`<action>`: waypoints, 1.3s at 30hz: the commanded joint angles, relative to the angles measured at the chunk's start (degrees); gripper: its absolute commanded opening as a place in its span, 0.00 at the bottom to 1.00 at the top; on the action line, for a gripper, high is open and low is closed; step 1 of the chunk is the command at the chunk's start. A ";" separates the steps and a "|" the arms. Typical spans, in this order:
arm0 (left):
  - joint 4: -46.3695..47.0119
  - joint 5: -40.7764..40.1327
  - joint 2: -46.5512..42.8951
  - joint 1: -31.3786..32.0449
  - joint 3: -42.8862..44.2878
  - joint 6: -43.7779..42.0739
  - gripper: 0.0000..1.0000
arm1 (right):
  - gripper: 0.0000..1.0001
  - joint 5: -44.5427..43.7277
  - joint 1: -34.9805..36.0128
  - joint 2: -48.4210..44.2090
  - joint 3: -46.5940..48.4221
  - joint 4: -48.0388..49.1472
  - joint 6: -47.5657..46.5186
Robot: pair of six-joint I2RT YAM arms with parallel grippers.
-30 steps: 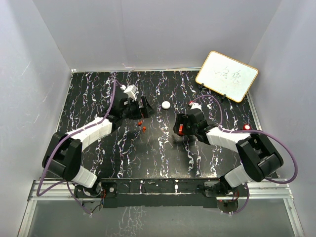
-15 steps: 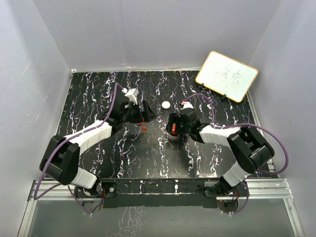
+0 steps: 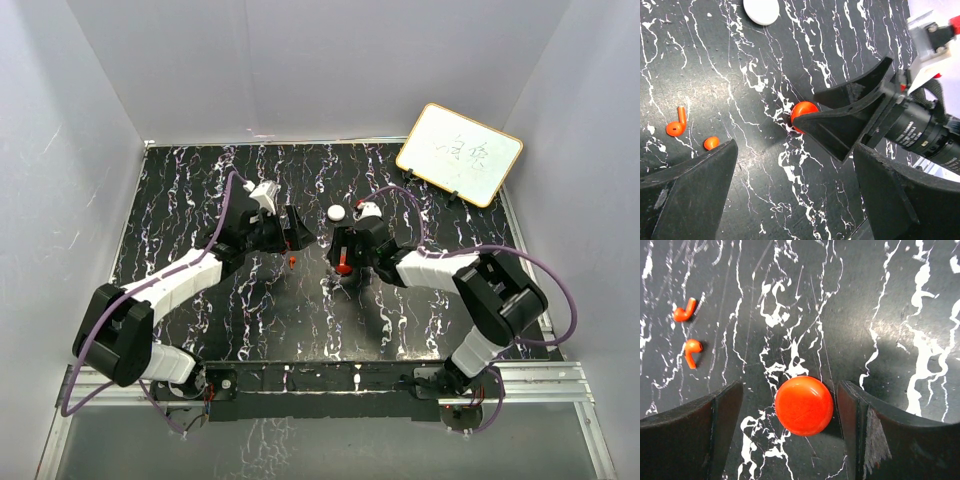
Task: Insert the wireless bluetooth earbuds into the charging case
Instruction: Move the charging case to the center of the board.
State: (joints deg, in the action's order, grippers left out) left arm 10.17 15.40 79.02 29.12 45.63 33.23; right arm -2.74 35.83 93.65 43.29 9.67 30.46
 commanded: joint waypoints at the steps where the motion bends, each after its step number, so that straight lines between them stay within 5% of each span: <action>1: -0.92 0.07 -1.27 0.94 0.19 0.30 0.98 | 0.74 -4.66 -0.89 -6.20 0.10 3.78 0.52; 11: -4.63 -1.22 5.87 5.10 4.60 0.38 0.98 | 0.75 -6.11 -4.21 -17.29 -4.22 -3.27 2.94; 25: 2.71 -1.32 15.34 10.90 7.38 2.54 0.99 | 0.68 -7.63 -7.81 -29.44 -12.89 -8.79 6.06; 39: 3.96 -3.58 23.32 12.40 10.83 3.19 0.99 | 0.68 -4.28 -11.00 -31.32 -14.84 -8.62 5.98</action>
State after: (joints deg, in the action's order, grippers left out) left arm 12.36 12.47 102.52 41.10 54.85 36.05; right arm -7.55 25.58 63.57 28.40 -0.34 36.18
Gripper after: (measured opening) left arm 0.984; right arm 0.685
